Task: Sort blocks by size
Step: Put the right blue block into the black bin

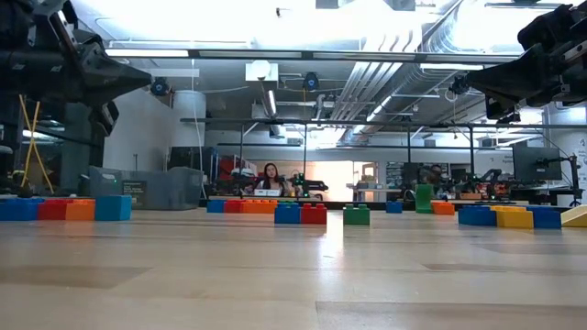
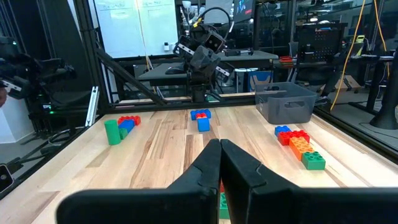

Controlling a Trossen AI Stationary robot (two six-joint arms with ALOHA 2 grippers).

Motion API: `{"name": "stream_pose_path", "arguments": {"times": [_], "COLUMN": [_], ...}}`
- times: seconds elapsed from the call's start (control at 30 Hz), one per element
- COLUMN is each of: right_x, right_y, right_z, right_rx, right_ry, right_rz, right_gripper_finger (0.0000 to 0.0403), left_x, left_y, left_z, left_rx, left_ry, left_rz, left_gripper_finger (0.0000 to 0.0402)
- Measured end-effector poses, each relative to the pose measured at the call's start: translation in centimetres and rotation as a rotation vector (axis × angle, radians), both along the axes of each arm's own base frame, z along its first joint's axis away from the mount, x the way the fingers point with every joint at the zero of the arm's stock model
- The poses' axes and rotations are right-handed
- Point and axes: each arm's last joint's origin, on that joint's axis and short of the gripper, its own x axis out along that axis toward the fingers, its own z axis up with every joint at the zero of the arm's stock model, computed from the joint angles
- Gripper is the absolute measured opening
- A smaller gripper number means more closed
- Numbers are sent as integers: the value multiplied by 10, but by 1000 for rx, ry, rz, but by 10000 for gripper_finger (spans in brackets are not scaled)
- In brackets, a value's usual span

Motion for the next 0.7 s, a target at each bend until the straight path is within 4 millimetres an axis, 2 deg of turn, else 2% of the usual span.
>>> {"name": "stream_pose_path", "arguments": {"times": [0.07, 0.13, 0.2, 0.27, 0.3, 0.37, 0.53, 0.63, 0.7], "right_x": [0, 0, 0, 0, 0, 0, 0, 0, 0], "right_y": [0, 0, 0, 0, 0, 0, 0, 0, 0], "right_z": [0, 0, 0, 0, 0, 0, 0, 0, 0], "right_rx": [0, 0, 0, 0, 0, 0, 0, 0, 0], "right_ry": [0, 0, 0, 0, 0, 0, 0, -1, 0], "right_rz": [0, 0, 0, 0, 0, 0, 0, 0, 0], "right_gripper_finger": [2, 2, 2, 2, 2, 2, 2, 2, 2], "left_x": [0, -1, -3, -4, -2, 7, 34, 51, 64], "left_y": [1, 5, 12, 14, 15, 18, 23, 24, 22], "left_z": [1, 5, 19, 39, 48, 63, 109, 121, 117], "left_rx": [-29, -96, -149, -130, -121, -90, 0, 12, 21], "left_ry": [-14, -80, -229, -284, -257, -96, 459, 773, 917], "left_rz": [29, 178, 342, 370, 362, 333, 159, 34, -54], "left_gripper_finger": [0, 0, 2, 10, 17, 35, 103, 148, 176]}}
